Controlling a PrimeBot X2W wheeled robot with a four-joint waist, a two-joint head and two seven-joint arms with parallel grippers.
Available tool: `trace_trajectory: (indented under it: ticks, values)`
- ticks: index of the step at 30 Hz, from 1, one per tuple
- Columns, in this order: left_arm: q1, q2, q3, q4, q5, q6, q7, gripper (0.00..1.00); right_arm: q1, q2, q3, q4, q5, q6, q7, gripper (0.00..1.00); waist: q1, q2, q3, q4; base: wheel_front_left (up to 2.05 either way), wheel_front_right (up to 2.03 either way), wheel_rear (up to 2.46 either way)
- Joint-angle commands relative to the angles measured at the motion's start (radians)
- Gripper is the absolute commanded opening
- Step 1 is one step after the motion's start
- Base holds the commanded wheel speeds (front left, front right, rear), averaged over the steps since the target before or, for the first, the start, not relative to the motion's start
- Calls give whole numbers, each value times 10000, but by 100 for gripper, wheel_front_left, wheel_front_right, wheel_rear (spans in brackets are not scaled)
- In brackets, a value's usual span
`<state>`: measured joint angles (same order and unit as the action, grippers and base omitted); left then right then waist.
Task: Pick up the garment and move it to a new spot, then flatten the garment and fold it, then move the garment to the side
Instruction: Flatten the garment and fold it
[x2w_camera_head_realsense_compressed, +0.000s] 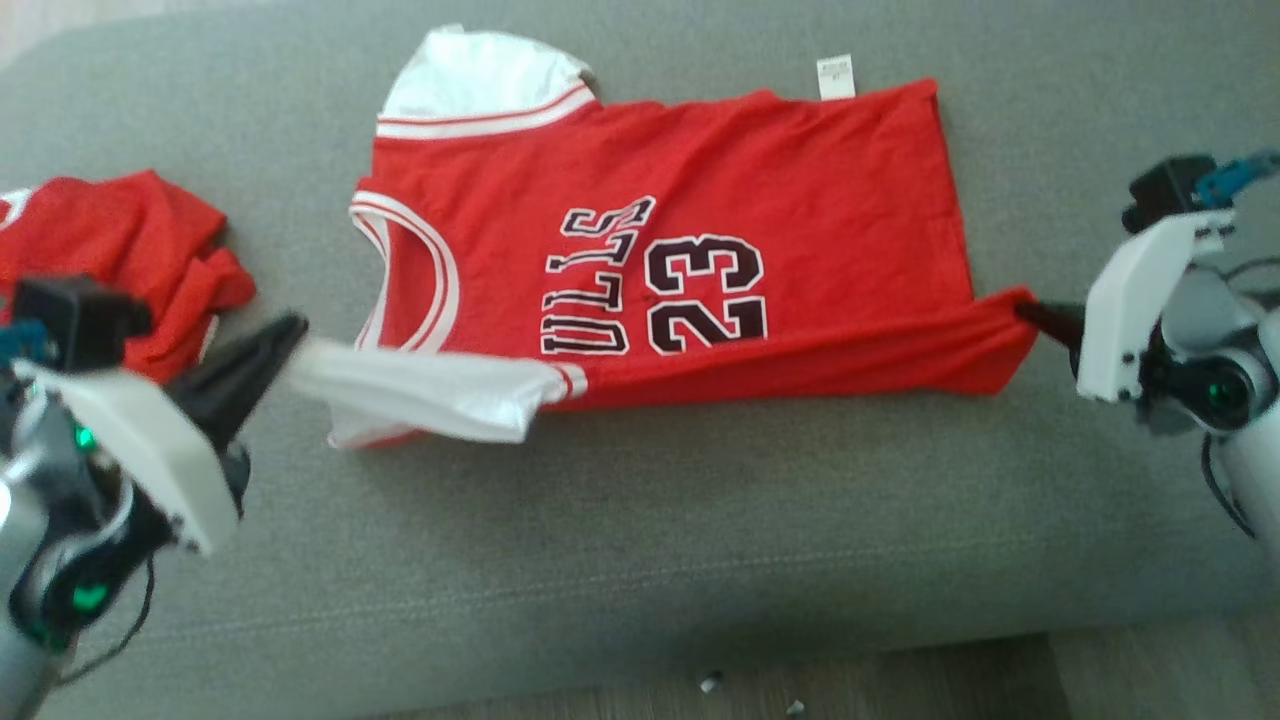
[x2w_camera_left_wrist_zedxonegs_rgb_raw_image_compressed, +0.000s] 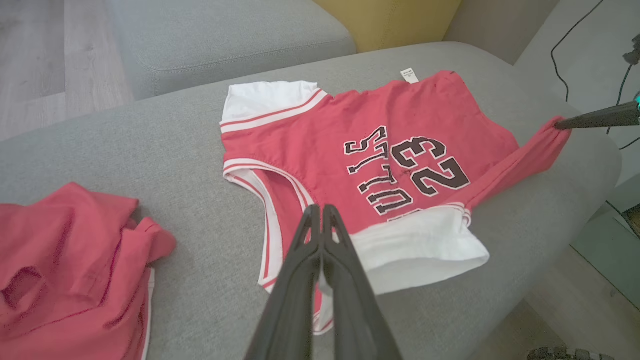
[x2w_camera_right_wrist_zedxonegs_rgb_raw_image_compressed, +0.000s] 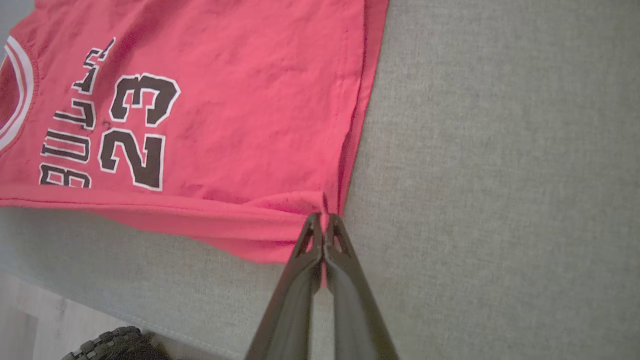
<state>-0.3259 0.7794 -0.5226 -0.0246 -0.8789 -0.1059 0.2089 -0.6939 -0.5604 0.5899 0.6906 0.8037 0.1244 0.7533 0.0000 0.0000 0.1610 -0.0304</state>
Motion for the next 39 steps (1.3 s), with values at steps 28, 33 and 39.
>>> trace_trajectory:
  ticks: [28, 33, 39]
  values:
    - [-4740, -1990, -41, 4179, 1711, 751, -783, 100, -2076, 957, 515, 1452, -380, 63, -2501, 100, 0, 0, 1822, -433, 0, 0, 0]
    - [-4740, -2406, 202, 4674, 1683, 1000, -1746, 100, -2030, 1150, 192, 1552, 46, 63, -3328, 100, 0, 0, 1644, -338, 0, 0, 0]
    - [-4229, -2747, 638, 4616, 1325, 1176, -2817, 100, -1766, 1138, -84, 1524, 202, 63, -4587, 100, 0, 0, 1200, -190, 0, 0, 0]
